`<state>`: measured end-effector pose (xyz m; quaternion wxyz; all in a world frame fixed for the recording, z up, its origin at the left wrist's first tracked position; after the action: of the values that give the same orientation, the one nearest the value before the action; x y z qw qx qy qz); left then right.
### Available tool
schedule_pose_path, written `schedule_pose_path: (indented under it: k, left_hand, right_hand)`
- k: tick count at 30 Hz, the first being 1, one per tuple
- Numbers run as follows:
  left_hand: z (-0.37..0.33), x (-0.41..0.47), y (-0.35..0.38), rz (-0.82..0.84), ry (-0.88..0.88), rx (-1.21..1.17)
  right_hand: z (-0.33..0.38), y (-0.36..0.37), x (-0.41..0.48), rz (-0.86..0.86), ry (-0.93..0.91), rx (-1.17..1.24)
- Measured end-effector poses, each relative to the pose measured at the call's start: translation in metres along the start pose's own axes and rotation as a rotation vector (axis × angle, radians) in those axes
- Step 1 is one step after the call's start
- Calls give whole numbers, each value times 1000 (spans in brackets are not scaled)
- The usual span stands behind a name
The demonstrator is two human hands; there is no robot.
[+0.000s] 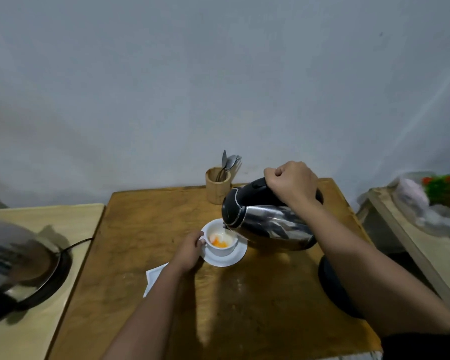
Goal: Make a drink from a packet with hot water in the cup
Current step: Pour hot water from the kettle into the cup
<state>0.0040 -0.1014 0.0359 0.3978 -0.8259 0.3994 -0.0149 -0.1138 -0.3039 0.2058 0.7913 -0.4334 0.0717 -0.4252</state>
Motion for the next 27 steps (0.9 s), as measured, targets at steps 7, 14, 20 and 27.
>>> schedule_pose_path:
  k: [7, 14, 20, 27]
  left_hand:
    - [-3, 1, -2, 23, -24, -30]
    - [-3, 3, -3, 29, -45, 0]
    - [-2, 4, -3, 36, -61, 3]
    - [-5, 3, -2, 18, -80, 38]
  right_hand:
    - [19, 11, 9, 76, -130, -83]
    - [24, 17, 11, 94, -184, -146]
    - [26, 21, 13, 92, -203, -177]
    - [26, 21, 13, 99, -217, -189]
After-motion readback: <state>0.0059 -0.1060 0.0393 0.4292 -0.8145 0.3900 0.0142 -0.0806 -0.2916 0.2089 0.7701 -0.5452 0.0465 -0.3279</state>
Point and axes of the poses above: each hand's wrist, its own x-axis towards the middle knuckle, its own y-axis out of the palm, z = x × y, the point moved 1 cm from there along x, towards the middle knuckle, and after that the axes turned 9 degrees about x, right-handed, at the moved point
